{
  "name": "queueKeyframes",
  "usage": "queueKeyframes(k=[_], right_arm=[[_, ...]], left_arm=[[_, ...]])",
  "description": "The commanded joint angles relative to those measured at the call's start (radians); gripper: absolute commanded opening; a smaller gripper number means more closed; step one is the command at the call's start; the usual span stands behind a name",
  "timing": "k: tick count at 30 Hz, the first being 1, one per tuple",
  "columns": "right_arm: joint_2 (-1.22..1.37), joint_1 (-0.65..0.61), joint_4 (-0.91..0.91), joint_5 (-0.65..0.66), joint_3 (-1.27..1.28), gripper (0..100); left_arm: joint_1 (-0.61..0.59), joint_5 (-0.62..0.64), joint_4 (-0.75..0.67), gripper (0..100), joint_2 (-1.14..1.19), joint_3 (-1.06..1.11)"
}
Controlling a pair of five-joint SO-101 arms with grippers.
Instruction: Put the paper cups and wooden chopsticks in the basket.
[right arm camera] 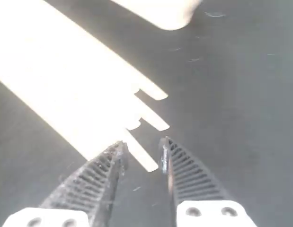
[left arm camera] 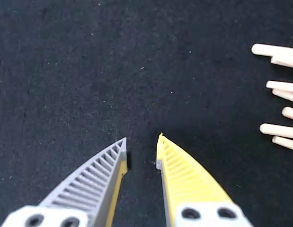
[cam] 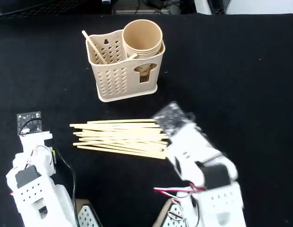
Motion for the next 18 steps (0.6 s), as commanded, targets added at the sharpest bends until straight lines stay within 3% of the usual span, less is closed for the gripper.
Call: queueKeyframes(k=[1,7,13,18], right_arm=[[0.174,-0.155,0.008,0.011,-0.096,12.4],[0.469,-0.353,-0.13,0.002,-0.143,12.6],[0.757,-0.362,-0.265,0.008,-0.222,21.2],[0.932,-0.362,-0.304,0.02,-0.335,21.4]], left_arm=[[0.021,-0.006,0.003,12,-0.018,0.016],[0.058,-0.011,-0.029,12,-0.02,0.038],[0.058,-0.012,-0.029,12,-0.02,0.039],[0.058,-0.012,-0.029,12,-0.02,0.039]])
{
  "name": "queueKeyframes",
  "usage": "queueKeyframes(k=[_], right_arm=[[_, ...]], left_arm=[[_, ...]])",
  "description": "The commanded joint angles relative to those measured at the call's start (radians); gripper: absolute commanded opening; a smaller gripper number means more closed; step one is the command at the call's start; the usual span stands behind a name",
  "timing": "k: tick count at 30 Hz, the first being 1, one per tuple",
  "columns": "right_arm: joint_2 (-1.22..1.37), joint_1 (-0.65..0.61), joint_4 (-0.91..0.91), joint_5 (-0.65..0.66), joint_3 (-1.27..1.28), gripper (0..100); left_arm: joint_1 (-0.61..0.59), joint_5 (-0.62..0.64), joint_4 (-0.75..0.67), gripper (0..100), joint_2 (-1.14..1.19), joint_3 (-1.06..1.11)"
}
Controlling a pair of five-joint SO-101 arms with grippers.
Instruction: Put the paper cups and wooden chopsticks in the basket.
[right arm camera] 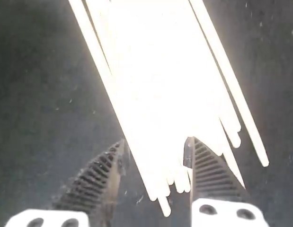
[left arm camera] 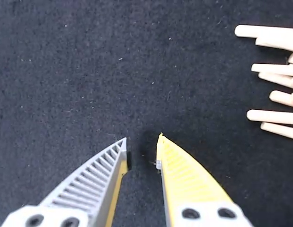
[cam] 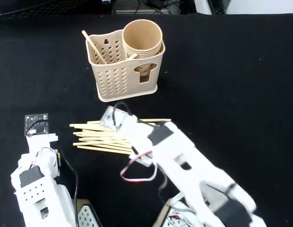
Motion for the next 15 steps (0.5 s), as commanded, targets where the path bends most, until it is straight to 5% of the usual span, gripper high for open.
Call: queueKeyframes(k=[1,11,15], right_arm=[[0.119,-0.014,-0.034,0.041,-0.117,21.4],[0.415,-0.014,-0.04,0.074,-0.22,21.1],[0.443,-0.014,-0.04,0.074,-0.216,10.0]], left_arm=[[0.01,-0.005,-0.018,12,-0.02,-0.005],[0.01,-0.005,-0.02,12,-0.02,-0.005],[0.01,-0.005,-0.02,12,-0.02,-0.005]])
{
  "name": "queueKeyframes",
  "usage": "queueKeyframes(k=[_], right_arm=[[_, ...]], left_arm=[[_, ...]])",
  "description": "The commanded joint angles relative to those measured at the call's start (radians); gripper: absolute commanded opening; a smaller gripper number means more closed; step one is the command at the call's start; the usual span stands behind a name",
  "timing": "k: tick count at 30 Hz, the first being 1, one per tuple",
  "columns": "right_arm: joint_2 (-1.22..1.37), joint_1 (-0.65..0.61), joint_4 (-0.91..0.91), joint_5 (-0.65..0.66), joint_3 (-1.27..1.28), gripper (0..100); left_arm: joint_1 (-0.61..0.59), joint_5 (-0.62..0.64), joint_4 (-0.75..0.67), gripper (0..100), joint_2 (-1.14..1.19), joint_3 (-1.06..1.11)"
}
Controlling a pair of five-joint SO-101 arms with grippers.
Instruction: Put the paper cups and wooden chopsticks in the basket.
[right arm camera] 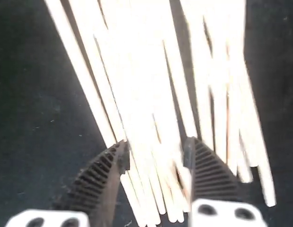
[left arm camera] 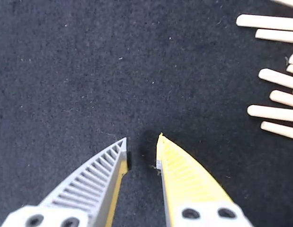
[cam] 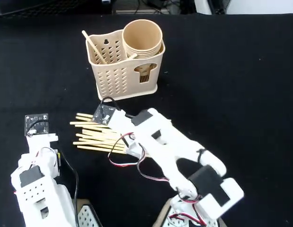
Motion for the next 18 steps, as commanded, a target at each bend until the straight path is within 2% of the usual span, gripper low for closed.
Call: queueKeyframes(k=[1,2,12,18], right_arm=[[0.031,-0.015,-0.012,0.014,-0.004,5.4],[0.024,-0.015,-0.012,0.008,-0.002,1.2],[-0.202,-0.017,0.189,0.008,0.028,1.3],[-0.351,-0.011,0.192,0.014,0.182,1.3]], left_arm=[[0.01,-0.005,-0.02,12,-0.02,-0.005],[0.01,-0.005,-0.02,12,-0.02,-0.005],[0.01,-0.005,-0.02,12,-0.02,-0.005],[0.01,-0.005,-0.02,12,-0.02,-0.004]])
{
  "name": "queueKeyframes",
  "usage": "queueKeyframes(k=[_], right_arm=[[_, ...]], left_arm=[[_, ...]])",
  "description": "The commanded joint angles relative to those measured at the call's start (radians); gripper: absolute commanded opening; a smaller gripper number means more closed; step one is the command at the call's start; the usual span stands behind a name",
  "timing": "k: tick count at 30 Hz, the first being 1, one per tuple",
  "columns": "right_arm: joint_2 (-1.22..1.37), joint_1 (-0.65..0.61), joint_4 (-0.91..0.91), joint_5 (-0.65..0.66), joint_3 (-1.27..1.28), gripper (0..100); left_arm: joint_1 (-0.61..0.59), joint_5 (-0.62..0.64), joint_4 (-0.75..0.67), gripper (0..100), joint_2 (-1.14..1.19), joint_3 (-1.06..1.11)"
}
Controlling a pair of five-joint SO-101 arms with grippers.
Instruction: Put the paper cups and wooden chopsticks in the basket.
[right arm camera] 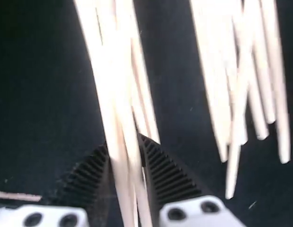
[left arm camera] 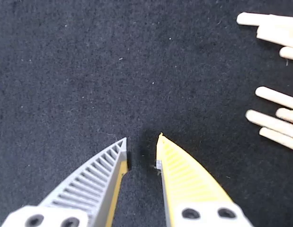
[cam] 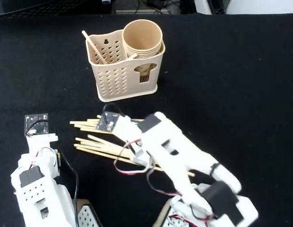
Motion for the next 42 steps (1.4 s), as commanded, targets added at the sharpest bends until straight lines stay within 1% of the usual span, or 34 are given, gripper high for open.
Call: queueKeyframes(k=[1,6,7,11,13,16,22,24,31,37,39,42], right_arm=[[-0.105,-0.006,0.008,0.009,0.076,1.3],[-0.148,-0.005,-0.026,0.032,0.163,1.8],[-0.148,-0.005,-0.026,0.037,0.166,3.1],[-0.151,-0.008,-0.032,0.035,0.157,18.8],[-0.15,-0.012,-0.035,0.035,0.131,21.5],[-0.148,-0.034,-0.035,0.005,0.077,20.6],[-0.139,-0.161,-0.046,-0.103,-0.001,21.2],[-0.097,-0.18,-0.069,-0.123,-0.013,21.2],[0.147,-0.18,-0.181,-0.133,-0.062,20.9],[0.229,-0.183,-0.212,-0.126,-0.079,20.5],[0.243,-0.184,-0.212,-0.124,-0.077,16.1],[0.242,-0.181,-0.212,-0.124,-0.079,4.7]], left_arm=[[0.01,-0.005,-0.02,12,-0.02,-0.004],[0.01,-0.005,-0.018,12,-0.02,-0.004],[0.01,-0.005,-0.018,12,-0.02,-0.004],[0.01,-0.005,-0.018,12,-0.02,-0.004],[0.01,-0.005,-0.018,12,-0.02,-0.004],[0.01,-0.005,-0.018,12,-0.02,-0.004],[0.01,-0.005,-0.018,12,-0.02,-0.004],[0.01,-0.005,-0.018,12,-0.02,-0.004],[0.01,-0.005,-0.018,12,-0.02,-0.004],[0.01,-0.005,-0.02,12,-0.02,-0.004],[0.01,-0.005,-0.02,12,-0.02,-0.004],[0.01,-0.005,-0.02,12,-0.02,-0.004]])
